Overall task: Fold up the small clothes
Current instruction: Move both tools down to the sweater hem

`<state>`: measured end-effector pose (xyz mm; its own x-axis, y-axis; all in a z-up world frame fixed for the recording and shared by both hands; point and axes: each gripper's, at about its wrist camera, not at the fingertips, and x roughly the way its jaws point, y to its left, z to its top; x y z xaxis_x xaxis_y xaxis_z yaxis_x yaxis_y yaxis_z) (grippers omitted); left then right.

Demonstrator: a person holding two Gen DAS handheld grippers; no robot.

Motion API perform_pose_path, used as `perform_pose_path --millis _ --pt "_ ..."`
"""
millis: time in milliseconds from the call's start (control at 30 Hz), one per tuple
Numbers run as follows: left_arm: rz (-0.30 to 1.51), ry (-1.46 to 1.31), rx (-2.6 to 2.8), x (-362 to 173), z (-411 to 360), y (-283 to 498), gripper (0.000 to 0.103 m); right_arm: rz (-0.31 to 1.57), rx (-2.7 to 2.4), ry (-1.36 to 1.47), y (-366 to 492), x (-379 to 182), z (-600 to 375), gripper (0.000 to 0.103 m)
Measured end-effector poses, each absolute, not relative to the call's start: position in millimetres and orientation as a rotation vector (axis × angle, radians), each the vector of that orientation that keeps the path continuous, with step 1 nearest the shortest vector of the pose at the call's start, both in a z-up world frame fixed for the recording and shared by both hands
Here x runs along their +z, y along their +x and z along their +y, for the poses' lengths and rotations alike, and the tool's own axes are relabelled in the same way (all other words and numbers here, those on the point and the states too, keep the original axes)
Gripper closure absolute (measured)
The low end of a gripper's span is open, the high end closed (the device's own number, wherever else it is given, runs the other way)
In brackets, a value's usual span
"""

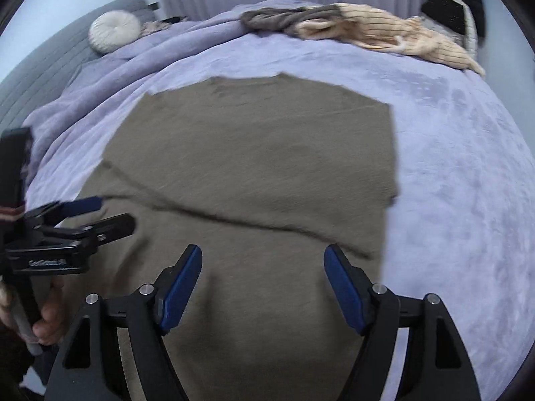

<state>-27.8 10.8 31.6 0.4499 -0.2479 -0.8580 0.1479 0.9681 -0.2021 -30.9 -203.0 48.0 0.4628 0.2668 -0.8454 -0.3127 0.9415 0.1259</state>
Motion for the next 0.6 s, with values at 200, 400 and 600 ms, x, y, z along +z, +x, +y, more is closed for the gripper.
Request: perform_pose_path --millis 200,400,600 --pt "1.032 0.095 -0.251 11 44 -94 0.000 1.021 0.347 -0.230 -86 0 -196 0.025" --pt "1.016 0.068 -0.274 32 73 -124 0.000 1.029 0.290 -0.280 -122 18 -220 0.024" --pt "1.008 -0.093 -0.346 45 49 -123 0.000 0.949 0.425 -0.335 -139 33 -158 0.024"
